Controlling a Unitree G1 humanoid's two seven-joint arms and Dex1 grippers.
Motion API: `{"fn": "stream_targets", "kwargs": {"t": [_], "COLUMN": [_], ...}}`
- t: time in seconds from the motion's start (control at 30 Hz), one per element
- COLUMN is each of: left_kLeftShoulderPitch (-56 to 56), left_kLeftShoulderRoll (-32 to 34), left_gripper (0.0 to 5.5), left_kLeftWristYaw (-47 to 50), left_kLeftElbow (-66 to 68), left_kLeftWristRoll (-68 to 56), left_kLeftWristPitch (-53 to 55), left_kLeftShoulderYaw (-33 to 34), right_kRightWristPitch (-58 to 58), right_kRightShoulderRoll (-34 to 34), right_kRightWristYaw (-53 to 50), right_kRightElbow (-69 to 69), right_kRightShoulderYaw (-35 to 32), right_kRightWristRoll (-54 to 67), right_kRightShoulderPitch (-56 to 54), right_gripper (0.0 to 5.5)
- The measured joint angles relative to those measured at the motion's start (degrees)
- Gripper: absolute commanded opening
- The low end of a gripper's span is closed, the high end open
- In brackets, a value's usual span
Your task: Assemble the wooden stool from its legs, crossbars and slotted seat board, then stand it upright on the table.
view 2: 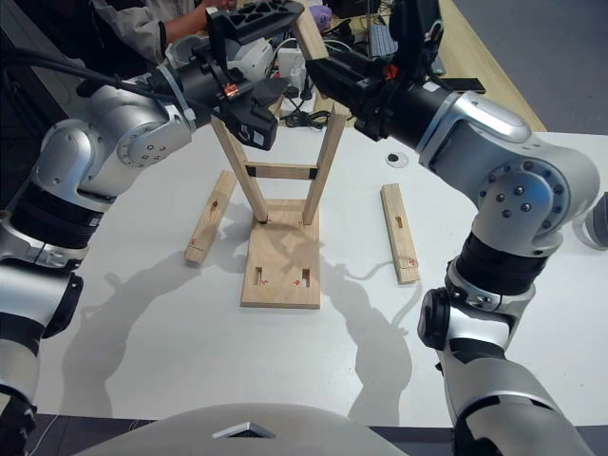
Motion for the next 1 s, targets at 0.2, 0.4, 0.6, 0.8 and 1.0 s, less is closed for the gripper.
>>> {"fn": "stream_targets", "kwargs": {"t": [0.2,0.4,0.6,0.8,1.0], "left_kLeftShoulderPitch": [0.80,1.87,1.88,1.87,1.93], "left_kLeftShoulderRoll": [-1.22,-1.24,-1.24,-1.19,-1.22], "left_gripper": [4.80,3.86,2.98,2.00,1.06], "left_kLeftWristYaw": [-2.18,-4.88,-6.13,-8.17,-10.23], "left_kLeftElbow": [-0.48,-0.49,-0.35,1.10,1.09], "left_kLeftWristRoll": [-0.23,-1.85,-2.24,-3.22,-3.93], "left_kLeftWristPitch": [-1.70,-4.12,-5.34,-6.04,-6.53], "left_kLeftShoulderYaw": [0.14,0.30,0.97,1.64,1.72], "right_kRightWristPitch": [-0.87,-2.25,-2.39,-2.68,-3.03], "right_kRightShoulderRoll": [-0.27,-0.55,-0.93,-3.00,-4.07], "right_kRightWristYaw": [-0.56,-0.53,-0.25,0.82,2.03], "right_kRightElbow": [-0.08,-0.02,-0.17,-0.24,-0.48], "right_kRightShoulderYaw": [3.08,5.08,6.54,8.47,9.75], "right_kRightWristRoll": [-1.93,-3.38,-3.60,-5.68,-6.55], "right_kRightShoulderPitch": [1.62,1.86,2.22,2.87,3.62], "right_gripper": [1.28,1.28,1.28,1.28,1.28]}}
